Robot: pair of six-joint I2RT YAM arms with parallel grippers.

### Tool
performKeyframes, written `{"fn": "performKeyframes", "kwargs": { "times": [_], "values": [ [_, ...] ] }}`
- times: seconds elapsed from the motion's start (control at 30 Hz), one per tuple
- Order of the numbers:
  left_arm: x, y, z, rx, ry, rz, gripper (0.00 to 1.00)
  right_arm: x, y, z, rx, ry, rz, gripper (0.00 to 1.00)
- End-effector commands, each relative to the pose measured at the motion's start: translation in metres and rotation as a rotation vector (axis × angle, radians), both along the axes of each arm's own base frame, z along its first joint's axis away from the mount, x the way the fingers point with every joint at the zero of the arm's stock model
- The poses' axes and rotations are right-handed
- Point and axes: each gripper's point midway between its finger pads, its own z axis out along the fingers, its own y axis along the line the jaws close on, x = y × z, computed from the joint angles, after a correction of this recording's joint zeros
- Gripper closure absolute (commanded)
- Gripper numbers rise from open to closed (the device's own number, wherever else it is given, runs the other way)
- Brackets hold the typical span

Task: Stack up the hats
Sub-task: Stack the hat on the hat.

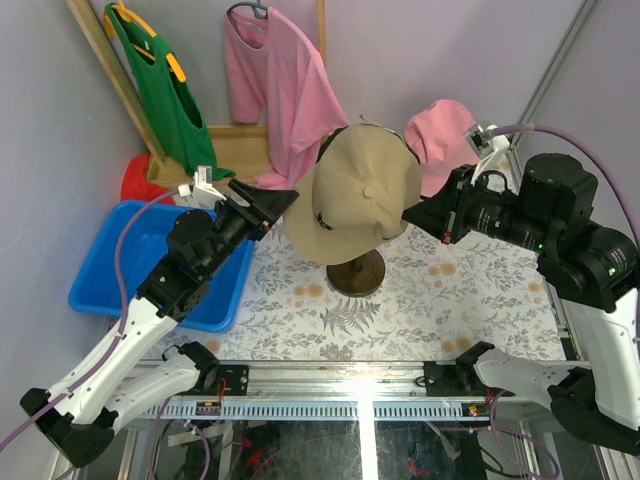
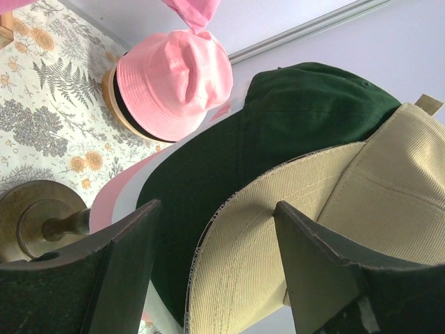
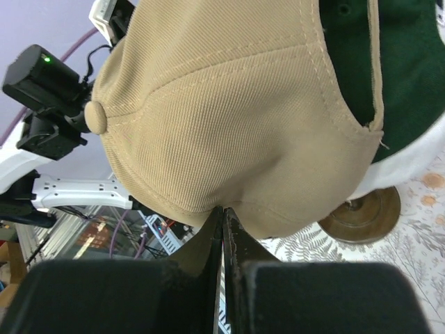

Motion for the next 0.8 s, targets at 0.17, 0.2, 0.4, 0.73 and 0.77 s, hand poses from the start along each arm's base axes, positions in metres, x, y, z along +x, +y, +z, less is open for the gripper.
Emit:
{"fn": "performKeyframes", "kwargs": {
  "times": [0.17, 0.2, 0.4, 0.73, 0.77],
  "values": [
    [0.004, 0.0, 0.027, -0.051, -0.07, -0.019, 0.36, -0.001, 0.02, 0.031, 0.114, -0.051, 0.083, 0.99],
    [0.005, 0.0, 0.027, -0.052, -0.071, -0.017, 0.36, 0.0, 0.02, 0.034, 0.121, -0.06, 0.078, 0.99],
    [0.009, 0.001, 0.027, -0.056, -0.073, -0.022, 0.37, 0.011, 0.024, 0.044, 0.133, -0.082, 0.056, 0.99],
    [0.017, 0.001, 0.028, -0.071, -0.074, -0.035, 0.37, 0.037, 0.029, 0.045, 0.131, -0.1, -0.008, 0.99],
    [0.017, 0.001, 0.028, -0.072, -0.073, -0.035, 0.37, 0.04, 0.029, 0.047, 0.132, -0.104, -0.018, 0.99]
  ]
}}
